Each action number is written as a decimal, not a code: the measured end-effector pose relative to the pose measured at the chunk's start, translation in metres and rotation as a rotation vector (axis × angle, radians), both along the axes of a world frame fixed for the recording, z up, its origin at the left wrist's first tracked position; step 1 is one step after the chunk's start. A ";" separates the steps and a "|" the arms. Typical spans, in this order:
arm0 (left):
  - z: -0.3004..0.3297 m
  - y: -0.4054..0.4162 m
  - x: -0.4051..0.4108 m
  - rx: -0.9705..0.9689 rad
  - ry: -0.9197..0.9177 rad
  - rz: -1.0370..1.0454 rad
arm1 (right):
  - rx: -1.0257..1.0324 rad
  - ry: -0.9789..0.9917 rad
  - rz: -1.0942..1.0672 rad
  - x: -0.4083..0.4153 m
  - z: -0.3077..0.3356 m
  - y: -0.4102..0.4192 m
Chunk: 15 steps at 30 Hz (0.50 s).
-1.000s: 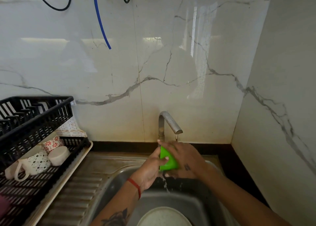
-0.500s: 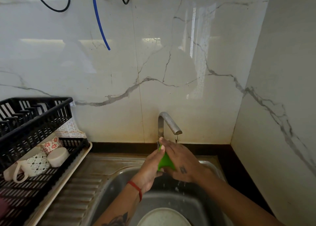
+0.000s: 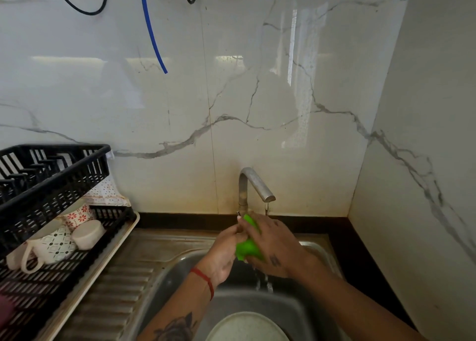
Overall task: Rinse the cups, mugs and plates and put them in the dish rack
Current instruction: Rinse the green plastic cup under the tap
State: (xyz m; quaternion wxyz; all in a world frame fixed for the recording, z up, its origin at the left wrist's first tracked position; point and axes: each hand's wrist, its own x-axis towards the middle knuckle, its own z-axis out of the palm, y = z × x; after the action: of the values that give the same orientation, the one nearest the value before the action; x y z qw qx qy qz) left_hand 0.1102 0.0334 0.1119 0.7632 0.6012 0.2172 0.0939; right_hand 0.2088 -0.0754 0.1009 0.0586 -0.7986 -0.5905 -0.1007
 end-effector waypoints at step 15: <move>0.000 0.007 -0.001 0.053 -0.055 -0.110 | 0.022 0.496 -0.106 0.027 0.030 -0.019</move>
State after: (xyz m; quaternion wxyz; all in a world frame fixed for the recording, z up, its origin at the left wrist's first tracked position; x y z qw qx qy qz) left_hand 0.1096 0.0407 0.1115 0.7568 0.6295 0.1602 0.0738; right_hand 0.2359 -0.0941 0.1305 0.2050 -0.8281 -0.5142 0.0886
